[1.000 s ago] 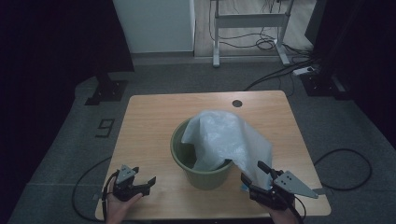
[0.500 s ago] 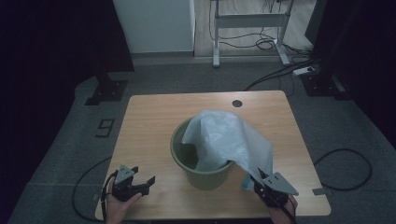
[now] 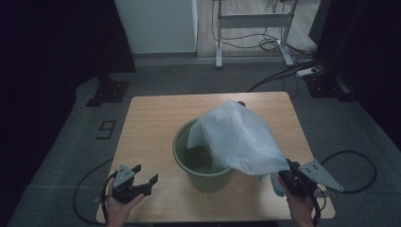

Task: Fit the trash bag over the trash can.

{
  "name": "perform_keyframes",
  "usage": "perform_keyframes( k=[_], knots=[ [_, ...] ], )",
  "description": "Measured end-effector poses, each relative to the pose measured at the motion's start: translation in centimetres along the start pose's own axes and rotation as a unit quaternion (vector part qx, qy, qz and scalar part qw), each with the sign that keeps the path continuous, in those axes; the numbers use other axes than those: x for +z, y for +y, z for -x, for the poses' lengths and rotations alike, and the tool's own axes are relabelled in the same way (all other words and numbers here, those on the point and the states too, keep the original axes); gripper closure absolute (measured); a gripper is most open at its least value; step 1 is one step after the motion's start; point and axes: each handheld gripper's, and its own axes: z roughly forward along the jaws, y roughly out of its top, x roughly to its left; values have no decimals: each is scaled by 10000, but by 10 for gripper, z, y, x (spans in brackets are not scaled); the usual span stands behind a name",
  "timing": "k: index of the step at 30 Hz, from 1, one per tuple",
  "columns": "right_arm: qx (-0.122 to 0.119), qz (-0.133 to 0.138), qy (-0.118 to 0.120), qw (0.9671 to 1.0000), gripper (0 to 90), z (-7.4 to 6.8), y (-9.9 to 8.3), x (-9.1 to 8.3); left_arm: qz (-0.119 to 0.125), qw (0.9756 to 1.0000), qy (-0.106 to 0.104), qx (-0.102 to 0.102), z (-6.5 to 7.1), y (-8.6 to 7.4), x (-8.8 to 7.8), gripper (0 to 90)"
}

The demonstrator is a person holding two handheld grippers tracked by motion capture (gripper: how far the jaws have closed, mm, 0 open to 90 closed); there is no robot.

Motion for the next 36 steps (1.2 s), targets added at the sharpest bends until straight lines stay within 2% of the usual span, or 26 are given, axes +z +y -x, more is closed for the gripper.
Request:
perform_keyframes(
  k=[5,8,10,11,14,19,24,28,31,34,36],
  knots=[
    [1,271,352,9990,889,-16,32,8,212,9997,-101,10,8,13,-11,214],
    [-81,316,545,9980,888,-27,43,15,262,9997,-9,-24,12,20,-17,222],
    [-94,311,632,9975,888,-31,45,18,293,9996,-33,-39,13,22,-19,224],
    [-172,277,739,9967,888,-39,48,24,338,9993,-115,-72,16,26,-22,224],
    [-196,202,930,9953,888,-48,50,33,380,9992,-156,-29,22,33,-26,224],
    [-202,70,1184,9927,886,-61,52,47,356,9993,-133,2,35,46,-28,224],
    [-242,-79,1274,9915,870,-69,58,55,425,9986,-295,109,48,60,-28,225],
    [-307,-188,1120,9931,868,-74,61,60,493,9977,-391,271,62,71,-30,222],
    [-308,-224,964,9946,874,-77,60,62,455,9980,-332,300,67,78,-27,215],
    [-348,-312,974,9941,875,-82,60,67,462,9977,-386,305,69,81,-26,207],
    [-398,-360,952,9940,874,-85,61,70,509,9969,-479,372,76,85,-28,198]
  ],
)
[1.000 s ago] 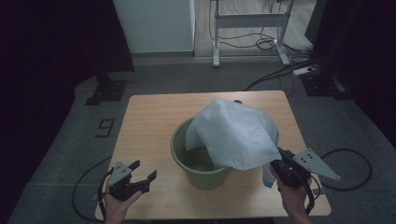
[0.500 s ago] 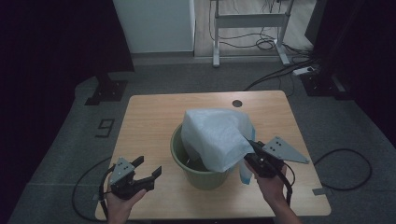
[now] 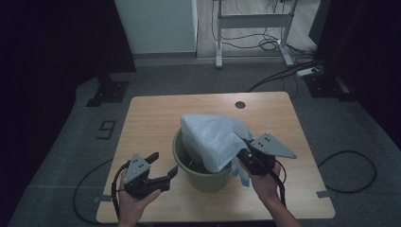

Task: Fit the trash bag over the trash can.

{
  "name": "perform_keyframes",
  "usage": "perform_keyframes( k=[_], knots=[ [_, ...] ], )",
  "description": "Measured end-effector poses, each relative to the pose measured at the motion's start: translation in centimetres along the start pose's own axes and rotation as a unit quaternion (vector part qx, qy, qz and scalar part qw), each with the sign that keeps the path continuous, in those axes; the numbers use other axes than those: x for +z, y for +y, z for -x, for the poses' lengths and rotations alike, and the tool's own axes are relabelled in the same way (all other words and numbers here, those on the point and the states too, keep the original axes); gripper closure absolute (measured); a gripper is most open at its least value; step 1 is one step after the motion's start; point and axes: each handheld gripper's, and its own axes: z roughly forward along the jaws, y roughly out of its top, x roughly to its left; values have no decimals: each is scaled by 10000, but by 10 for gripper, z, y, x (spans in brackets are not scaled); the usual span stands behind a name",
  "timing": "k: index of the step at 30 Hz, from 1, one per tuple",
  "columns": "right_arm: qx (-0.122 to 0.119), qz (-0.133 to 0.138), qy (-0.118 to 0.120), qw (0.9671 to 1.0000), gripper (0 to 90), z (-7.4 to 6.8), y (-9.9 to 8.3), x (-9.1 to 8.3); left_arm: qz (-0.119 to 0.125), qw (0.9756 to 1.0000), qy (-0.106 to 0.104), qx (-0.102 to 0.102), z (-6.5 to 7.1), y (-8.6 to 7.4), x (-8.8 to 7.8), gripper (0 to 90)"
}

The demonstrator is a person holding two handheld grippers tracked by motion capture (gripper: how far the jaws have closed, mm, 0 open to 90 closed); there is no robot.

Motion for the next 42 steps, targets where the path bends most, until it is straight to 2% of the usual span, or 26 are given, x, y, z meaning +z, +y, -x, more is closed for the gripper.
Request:
perform_keyframes(
  k=[3,10,12,13,14,19,22,25,26,27,28,29,35,38,42],
  knots=[
    [-48,-75,-65,9999,874,-4,2,5,59,9999,-96,28,7,3,-2,182],
    [-86,-111,-167,9998,868,-7,4,8,272,9996,-81,-25,14,3,-3,160],
    [-119,-139,-180,9997,868,-8,3,9,451,9990,-52,-40,14,1,-4,154],
    [-111,-145,-179,9997,868,-8,3,9,451,9990,-52,-40,14,1,-4,150],
    [-109,-150,-182,9997,868,-8,3,10,630,9980,-17,-64,15,0,-5,146],
    [-99,-168,-208,9996,867,-6,3,12,953,9954,107,-76,22,-2,-6,144],
    [-78,-180,-234,9995,867,-6,3,12,985,9951,86,-20,29,0,-5,143],
    [-65,-194,-272,9994,867,-8,5,13,1006,9948,27,134,46,4,0,143],
    [-65,-194,-272,9994,867,-8,5,13,1006,9948,27,134,46,4,0,143],
    [-103,-197,-285,9993,867,-10,6,12,1011,9946,44,209,53,6,3,143],
    [-113,-198,-284,9993,867,-10,6,12,1011,9946,44,209,53,6,3,143],
    [-104,-198,-290,9993,867,-11,6,12,1017,9946,22,229,59,8,6,144],
    [-97,-221,-308,9992,865,-12,7,13,1016,9944,30,292,72,11,15,141],
    [-89,-239,-316,9992,863,-11,7,13,942,9948,157,352,81,15,24,140],
    [-68,-261,-322,9991,862,-11,7,13,936,9948,110,377,86,19,30,142]
  ],
)
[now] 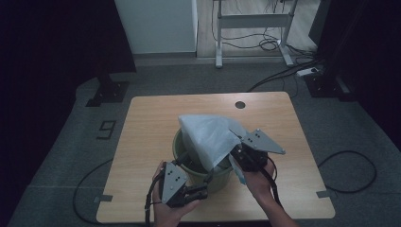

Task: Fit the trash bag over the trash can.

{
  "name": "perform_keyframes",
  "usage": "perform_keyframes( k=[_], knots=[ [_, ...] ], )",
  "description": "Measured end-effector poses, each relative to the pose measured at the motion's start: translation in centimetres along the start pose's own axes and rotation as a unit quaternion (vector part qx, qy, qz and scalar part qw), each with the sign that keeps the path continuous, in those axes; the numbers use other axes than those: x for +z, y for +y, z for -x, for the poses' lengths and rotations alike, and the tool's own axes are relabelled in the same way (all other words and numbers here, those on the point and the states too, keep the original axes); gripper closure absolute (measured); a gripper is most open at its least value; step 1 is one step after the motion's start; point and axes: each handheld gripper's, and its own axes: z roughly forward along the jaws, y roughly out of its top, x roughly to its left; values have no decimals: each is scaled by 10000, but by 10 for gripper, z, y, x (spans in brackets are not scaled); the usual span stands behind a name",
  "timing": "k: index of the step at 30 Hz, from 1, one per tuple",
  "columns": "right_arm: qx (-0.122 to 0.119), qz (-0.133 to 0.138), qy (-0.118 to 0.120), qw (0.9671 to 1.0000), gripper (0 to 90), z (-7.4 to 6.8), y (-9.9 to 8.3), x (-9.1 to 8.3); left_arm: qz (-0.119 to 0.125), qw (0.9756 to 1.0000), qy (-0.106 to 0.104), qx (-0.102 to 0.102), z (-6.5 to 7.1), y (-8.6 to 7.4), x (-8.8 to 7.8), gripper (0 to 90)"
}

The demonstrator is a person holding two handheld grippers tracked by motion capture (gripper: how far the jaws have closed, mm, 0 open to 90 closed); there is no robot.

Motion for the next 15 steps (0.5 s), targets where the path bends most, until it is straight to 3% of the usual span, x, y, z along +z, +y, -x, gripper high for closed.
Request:
perform_keyframes(
  k=[4,7,10,13,15],
  knots=[
    [-8,-16,6,10000,860,0,0,0,-14,9999,-99,90,8,3,6,149],
    [-6,-24,13,10000,860,0,0,1,52,9998,13,185,12,5,10,190],
    [-9,5,65,10000,838,0,-1,0,103,9995,194,248,9,5,13,356],
    [-18,40,122,9999,808,-1,-3,-3,172,9995,117,220,1,4,13,584],
    [-41,43,177,9998,764,-2,-4,-4,189,9996,99,158,-4,3,13,673]
  ],
)
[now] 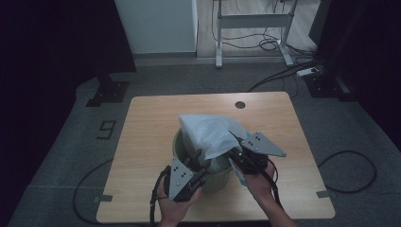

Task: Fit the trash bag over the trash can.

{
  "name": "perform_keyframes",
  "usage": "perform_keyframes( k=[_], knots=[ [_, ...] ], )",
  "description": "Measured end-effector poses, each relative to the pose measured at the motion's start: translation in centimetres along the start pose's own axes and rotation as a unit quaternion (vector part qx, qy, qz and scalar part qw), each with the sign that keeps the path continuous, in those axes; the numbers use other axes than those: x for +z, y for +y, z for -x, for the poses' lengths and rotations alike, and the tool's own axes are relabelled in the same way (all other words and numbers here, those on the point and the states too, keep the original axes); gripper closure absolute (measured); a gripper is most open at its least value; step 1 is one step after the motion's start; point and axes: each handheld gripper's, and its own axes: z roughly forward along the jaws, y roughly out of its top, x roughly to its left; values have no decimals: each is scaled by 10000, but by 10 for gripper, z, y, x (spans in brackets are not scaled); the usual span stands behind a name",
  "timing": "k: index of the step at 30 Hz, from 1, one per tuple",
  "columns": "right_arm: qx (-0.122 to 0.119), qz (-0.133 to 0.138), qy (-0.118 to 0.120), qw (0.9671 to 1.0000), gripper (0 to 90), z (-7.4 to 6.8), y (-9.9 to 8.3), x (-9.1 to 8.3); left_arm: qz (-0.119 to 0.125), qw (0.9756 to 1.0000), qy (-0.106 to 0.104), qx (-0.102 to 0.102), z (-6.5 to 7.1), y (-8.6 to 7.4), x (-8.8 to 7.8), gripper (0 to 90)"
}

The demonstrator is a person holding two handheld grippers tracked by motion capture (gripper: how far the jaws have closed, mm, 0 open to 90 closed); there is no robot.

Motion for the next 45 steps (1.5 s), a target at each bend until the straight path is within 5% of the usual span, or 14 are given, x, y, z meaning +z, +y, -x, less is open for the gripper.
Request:
perform_keyframes(
  k=[4,12,19,25,35,37,45],
  knots=[
    [-14,17,16,10000,640,-1,-3,-1,42,9998,111,-164,-8,-2,0,793],
    [-130,-26,-42,9999,393,-11,-15,-7,140,9986,273,-441,-25,-2,0,865],
    [-241,38,10,9997,306,-18,-29,-27,235,9970,362,-650,-39,-1,-4,889],
    [-136,19,-281,9995,279,-15,-53,-41,321,9947,470,-860,-51,-1,-11,891],
    [228,-3,-549,9982,354,5,-77,-49,377,9931,425,-1025,-63,-6,-19,891],
    [417,95,-506,9978,502,10,-83,-52,366,9935,374,-1012,-63,-6,-20,890],
    [527,558,-557,9955,817,22,-70,-63,364,9941,130,-1016,-63,-10,-26,889]
  ],
)
